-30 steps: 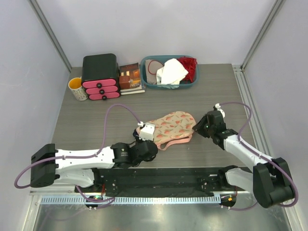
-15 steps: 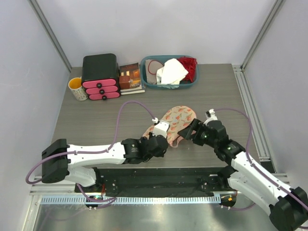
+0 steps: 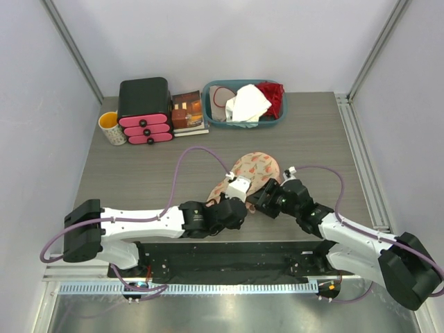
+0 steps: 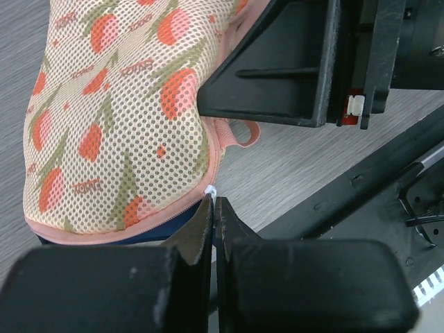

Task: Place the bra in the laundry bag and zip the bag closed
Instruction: Zip the zipper on the laundry bag.

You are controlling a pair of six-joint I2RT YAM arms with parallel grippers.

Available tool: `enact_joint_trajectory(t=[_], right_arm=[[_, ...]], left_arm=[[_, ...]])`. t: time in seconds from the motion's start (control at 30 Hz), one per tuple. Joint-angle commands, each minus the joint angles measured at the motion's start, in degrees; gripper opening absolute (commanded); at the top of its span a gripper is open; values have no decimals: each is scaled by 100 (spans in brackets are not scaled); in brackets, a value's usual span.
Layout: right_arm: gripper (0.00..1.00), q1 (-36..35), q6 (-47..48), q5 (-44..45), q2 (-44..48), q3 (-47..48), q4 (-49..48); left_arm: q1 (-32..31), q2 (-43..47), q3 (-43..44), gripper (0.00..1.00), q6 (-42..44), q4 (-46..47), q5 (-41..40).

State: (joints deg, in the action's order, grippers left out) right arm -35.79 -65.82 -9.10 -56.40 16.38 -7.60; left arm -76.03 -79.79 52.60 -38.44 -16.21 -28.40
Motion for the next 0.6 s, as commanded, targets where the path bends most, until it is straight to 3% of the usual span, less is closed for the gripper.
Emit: enact_joint_trajectory(t=[0.0, 0.3, 0.37, 0.5, 0.57], right_arm=[[63, -68, -247, 251, -99, 137, -656], [44, -183, -616, 594, -196, 128, -998], [46, -200, -572, 620, -117, 163, -867], [65, -297, -300, 595, 59, 164, -541], [66, -340, -352, 524, 112, 50, -594]], left_arm=[[-70, -19, 251, 0, 91, 135, 28], [-149, -195, 198, 0, 135, 170, 151], [-158, -178, 181, 0, 117, 144, 107], [-158, -28, 163, 0, 161, 153, 37], [-158, 33, 172, 0, 222, 135, -7]])
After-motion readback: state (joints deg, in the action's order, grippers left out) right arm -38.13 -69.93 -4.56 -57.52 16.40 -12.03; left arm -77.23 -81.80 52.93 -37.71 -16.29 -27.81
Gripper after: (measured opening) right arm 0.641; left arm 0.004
